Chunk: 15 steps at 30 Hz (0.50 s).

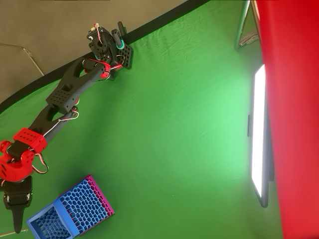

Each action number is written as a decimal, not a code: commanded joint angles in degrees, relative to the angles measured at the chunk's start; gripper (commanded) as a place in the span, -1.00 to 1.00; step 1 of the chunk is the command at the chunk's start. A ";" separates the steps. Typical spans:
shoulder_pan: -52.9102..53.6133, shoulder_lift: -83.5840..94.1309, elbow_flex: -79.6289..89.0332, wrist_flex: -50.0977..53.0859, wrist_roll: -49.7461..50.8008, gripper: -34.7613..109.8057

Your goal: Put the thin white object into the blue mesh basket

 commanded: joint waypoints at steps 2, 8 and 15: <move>0.00 -0.44 -2.64 -1.14 -7.21 -0.29; -0.44 -1.41 -1.49 -4.04 -21.27 -0.12; -0.88 -1.67 -0.44 -7.56 -23.38 -0.07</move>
